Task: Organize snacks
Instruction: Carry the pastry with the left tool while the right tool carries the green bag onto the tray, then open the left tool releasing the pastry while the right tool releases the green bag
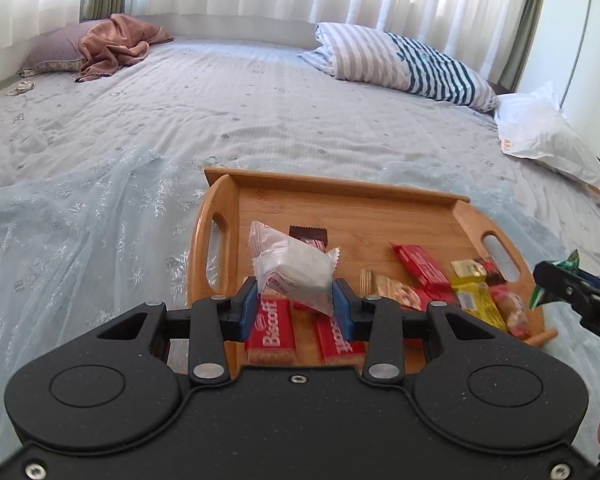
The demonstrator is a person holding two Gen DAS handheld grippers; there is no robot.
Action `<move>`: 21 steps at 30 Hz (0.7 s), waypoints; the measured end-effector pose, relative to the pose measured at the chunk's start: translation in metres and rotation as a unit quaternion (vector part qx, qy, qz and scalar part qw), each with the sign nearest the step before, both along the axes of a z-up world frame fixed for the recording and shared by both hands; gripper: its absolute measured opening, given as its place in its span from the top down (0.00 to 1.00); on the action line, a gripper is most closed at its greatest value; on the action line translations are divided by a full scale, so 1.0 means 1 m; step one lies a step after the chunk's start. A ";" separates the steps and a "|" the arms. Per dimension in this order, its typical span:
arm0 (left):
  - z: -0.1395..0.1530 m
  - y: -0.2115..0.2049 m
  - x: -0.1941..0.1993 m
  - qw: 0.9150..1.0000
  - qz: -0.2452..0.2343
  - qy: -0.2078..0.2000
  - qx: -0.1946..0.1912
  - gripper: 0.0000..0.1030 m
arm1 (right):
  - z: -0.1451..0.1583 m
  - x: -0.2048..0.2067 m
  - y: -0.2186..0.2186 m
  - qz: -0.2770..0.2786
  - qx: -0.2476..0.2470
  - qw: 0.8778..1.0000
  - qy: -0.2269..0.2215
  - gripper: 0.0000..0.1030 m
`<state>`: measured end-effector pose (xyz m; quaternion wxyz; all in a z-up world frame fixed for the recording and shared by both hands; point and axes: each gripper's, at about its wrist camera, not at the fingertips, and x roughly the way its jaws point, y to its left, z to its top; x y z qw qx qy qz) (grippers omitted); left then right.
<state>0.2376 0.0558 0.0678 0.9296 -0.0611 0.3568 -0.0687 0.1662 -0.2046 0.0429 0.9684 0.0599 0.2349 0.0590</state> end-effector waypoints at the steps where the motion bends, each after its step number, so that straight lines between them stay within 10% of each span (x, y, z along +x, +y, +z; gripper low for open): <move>1: -0.003 -0.001 0.008 1.000 0.001 0.002 0.001 0.64 | -0.003 0.012 0.000 0.001 0.001 1.000 0.008 0.51; 21: -0.046 -0.005 0.079 0.999 0.022 0.031 -0.013 0.64 | -0.056 0.121 0.008 -0.008 0.059 0.992 0.114 0.51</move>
